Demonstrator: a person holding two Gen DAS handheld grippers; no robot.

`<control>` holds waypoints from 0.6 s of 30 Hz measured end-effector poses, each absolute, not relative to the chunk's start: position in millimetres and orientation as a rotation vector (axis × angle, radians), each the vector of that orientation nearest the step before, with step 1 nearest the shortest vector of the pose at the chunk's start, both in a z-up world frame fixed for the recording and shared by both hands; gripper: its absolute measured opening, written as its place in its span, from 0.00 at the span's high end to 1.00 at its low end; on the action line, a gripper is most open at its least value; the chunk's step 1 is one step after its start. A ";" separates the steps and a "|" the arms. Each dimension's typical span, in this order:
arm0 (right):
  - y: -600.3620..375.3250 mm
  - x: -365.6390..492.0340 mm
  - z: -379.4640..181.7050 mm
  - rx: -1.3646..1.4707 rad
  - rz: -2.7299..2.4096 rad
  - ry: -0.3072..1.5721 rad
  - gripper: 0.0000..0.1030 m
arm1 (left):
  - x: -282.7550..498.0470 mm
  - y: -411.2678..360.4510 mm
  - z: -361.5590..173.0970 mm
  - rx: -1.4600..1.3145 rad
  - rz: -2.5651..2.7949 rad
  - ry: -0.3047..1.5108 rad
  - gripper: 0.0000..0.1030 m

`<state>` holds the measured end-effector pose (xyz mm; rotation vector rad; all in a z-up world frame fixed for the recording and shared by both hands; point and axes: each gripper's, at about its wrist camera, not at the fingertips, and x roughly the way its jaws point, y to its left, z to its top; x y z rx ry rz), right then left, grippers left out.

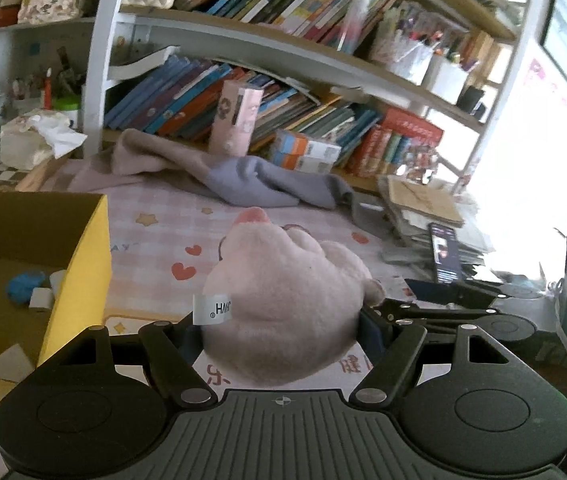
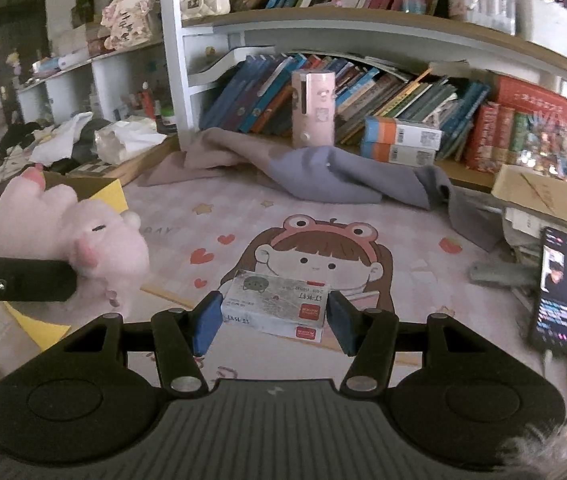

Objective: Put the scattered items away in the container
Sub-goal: 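Lift and carry plush toy with left tool while right tool carries medicine box toward box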

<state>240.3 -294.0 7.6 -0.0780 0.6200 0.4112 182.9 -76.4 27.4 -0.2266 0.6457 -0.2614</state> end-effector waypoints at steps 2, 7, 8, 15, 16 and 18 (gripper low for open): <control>-286.4 230.2 10.7 -0.079 0.383 0.612 0.47 | 175.1 -68.8 27.9 -0.223 -0.291 0.636 0.27; -262.6 202.2 17.2 -0.092 0.328 0.593 0.47 | 155.3 -47.3 28.5 -0.220 -0.346 0.622 0.27; -257.8 196.6 18.2 -0.092 0.320 0.593 0.47 | 150.1 -41.8 28.4 -0.221 -0.357 0.622 0.27; -218.7 156.8 20.0 -0.109 0.296 0.599 0.47 | 117.3 -5.7 23.1 -0.214 -0.390 0.625 0.27; -212.6 150.6 19.8 -0.112 0.298 0.602 0.47 | 112.0 -0.2 22.3 -0.213 -0.390 0.628 0.27; -200.8 137.9 19.4 -0.117 0.304 0.610 0.47 | 103.2 9.9 20.8 -0.214 -0.386 0.639 0.27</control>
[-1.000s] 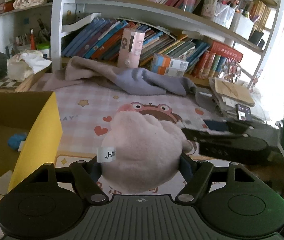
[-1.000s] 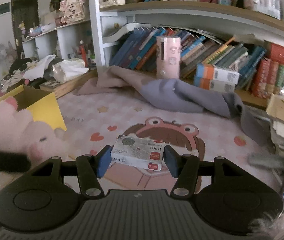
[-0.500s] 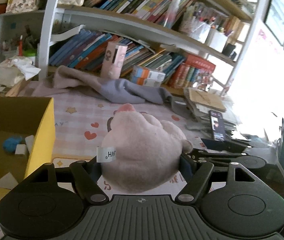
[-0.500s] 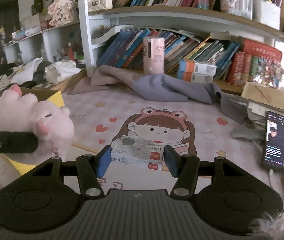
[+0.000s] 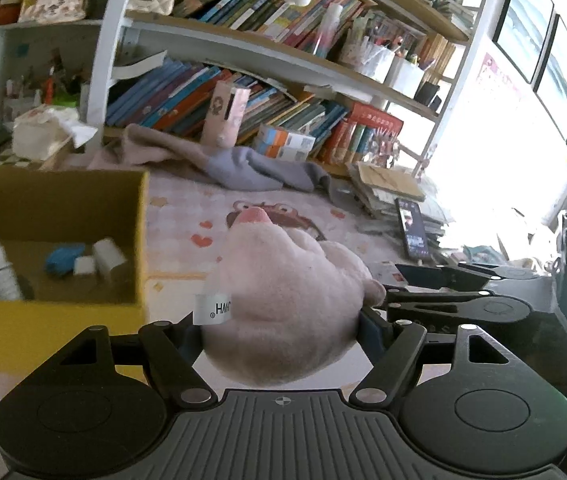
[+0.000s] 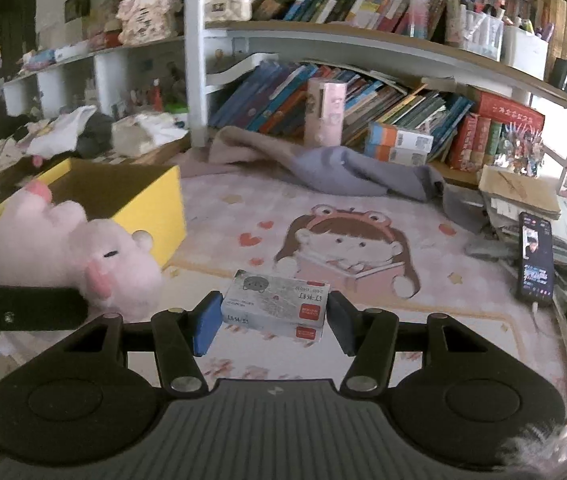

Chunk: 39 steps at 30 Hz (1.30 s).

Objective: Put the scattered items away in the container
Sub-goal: 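Lift and carry plush toy with left tool while right tool carries medicine box toward box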

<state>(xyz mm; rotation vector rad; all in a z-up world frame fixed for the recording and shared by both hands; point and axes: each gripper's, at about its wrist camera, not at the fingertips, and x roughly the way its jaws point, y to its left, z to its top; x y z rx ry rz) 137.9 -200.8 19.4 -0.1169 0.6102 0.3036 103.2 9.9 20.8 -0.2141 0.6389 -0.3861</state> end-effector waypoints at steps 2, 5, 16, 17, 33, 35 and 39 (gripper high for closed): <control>-190.0 124.6 19.2 -0.124 0.307 0.617 0.47 | 94.3 20.8 19.3 -0.218 -0.382 0.650 0.27; -177.5 104.5 19.4 -0.130 0.304 0.625 0.47 | 82.2 32.4 17.2 -0.223 -0.387 0.662 0.27; -148.9 60.6 15.9 -0.116 0.302 0.660 0.47 | 46.8 52.5 9.3 -0.219 -0.419 0.703 0.27; -146.5 58.2 16.1 -0.116 0.306 0.659 0.47 | 44.0 54.7 9.2 -0.221 -0.414 0.702 0.27; -86.9 45.3 16.5 -0.214 0.479 0.677 0.47 | 6.7 99.7 5.7 -0.274 -0.255 0.711 0.27; -80.2 45.6 16.2 -0.222 0.504 0.676 0.47 | 2.7 104.5 5.2 -0.280 -0.233 0.710 0.27; -65.1 47.4 16.3 -0.241 0.560 0.675 0.47 | -5.2 113.6 5.6 -0.292 -0.183 0.707 0.27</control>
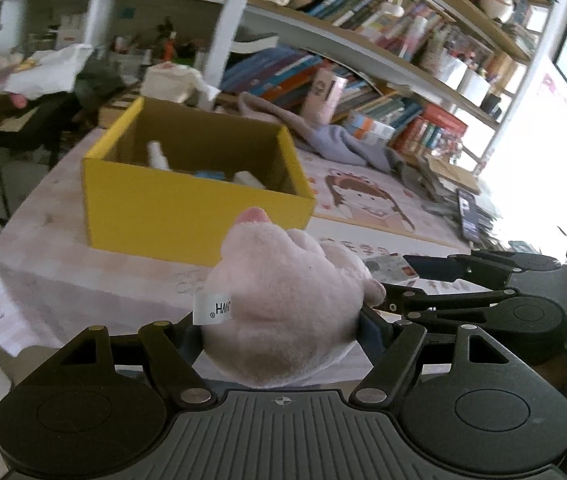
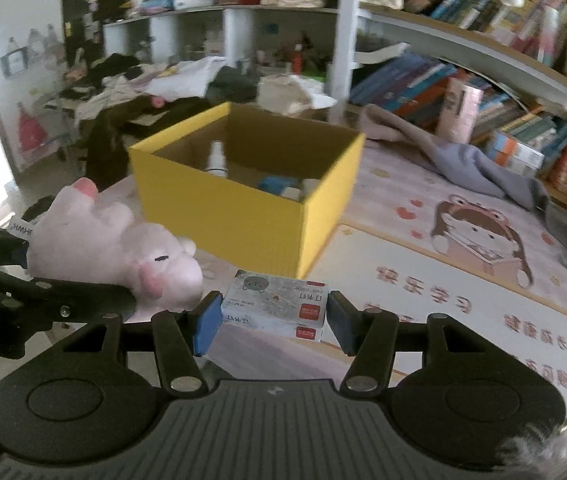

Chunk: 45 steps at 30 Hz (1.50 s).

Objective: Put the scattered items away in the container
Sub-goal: 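Lift and carry plush toy with left tool while right tool carries medicine box toward box, then lower plush toy into yellow box with left tool while right tool lowers medicine box inside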

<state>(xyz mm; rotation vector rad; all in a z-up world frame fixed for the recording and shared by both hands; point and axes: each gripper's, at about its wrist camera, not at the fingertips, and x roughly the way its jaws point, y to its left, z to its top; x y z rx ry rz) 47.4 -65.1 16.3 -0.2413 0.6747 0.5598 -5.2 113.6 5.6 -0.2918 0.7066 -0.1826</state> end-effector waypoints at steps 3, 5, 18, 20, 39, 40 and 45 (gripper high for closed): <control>-54.1 49.4 17.4 -0.257 0.603 0.671 0.47 | -8.9 120.7 6.6 -0.302 -0.149 0.704 0.27; -47.6 51.0 18.3 -0.268 0.627 0.668 0.47 | -10.5 124.2 7.2 -0.305 -0.133 0.702 0.27; -25.9 69.9 22.6 -0.300 0.692 0.619 0.47 | 0.2 135.9 8.1 -0.319 -0.072 0.695 0.27; -24.4 77.4 24.4 -0.299 0.693 0.608 0.47 | 7.7 138.5 10.5 -0.317 -0.074 0.688 0.27; 6.0 200.5 44.9 -0.299 0.653 0.504 0.47 | 116.3 167.7 23.7 -0.230 -0.055 0.596 0.27; 8.9 208.1 44.3 -0.301 0.656 0.507 0.47 | 123.2 167.9 21.6 -0.224 -0.057 0.602 0.27; 28.1 248.5 34.5 -0.316 0.660 0.516 0.47 | 160.7 160.4 6.9 -0.181 -0.096 0.673 0.27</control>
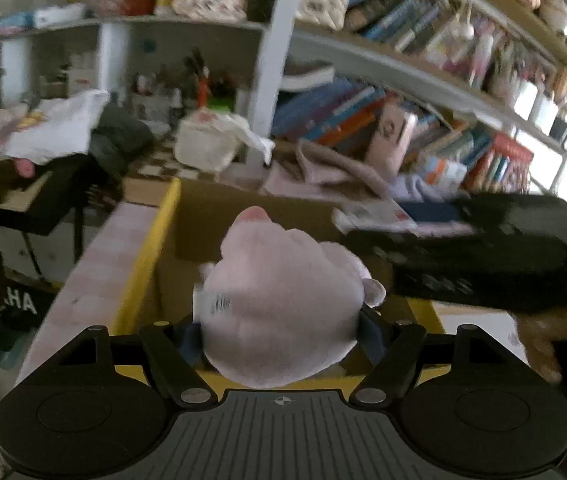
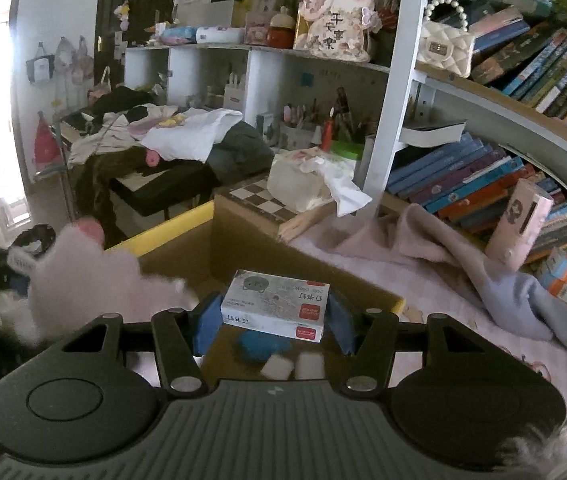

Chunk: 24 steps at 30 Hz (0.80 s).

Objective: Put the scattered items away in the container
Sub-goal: 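Lower plush toy into yellow box with left tool while right tool lowers medicine box inside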

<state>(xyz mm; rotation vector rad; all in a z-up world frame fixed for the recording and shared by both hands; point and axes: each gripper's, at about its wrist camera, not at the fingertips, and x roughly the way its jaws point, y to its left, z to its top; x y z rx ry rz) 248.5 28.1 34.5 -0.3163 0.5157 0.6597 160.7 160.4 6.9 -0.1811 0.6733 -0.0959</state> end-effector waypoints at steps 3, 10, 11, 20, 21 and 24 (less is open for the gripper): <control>43.2 277.2 25.1 -0.317 0.679 0.570 0.47 | 183.8 149.5 -2.0 -0.133 -0.140 0.729 0.26; 62.6 344.5 0.0 -0.214 0.649 0.802 0.47 | 223.9 137.1 -24.7 -0.106 -0.164 0.826 0.26; 63.7 349.6 -3.4 -0.211 0.646 0.827 0.47 | 227.9 137.3 -27.3 -0.109 -0.162 0.838 0.26; 73.1 372.2 -19.8 -0.253 0.639 0.909 0.47 | 245.1 134.9 -37.6 -0.094 -0.153 0.881 0.23; 72.7 375.2 -20.6 -0.254 0.636 0.915 0.47 | 246.2 133.6 -37.5 -0.087 -0.153 0.882 0.23; 70.9 382.4 -24.3 -0.240 0.636 0.946 0.47 | 248.9 130.5 -37.0 -0.067 -0.155 0.886 0.20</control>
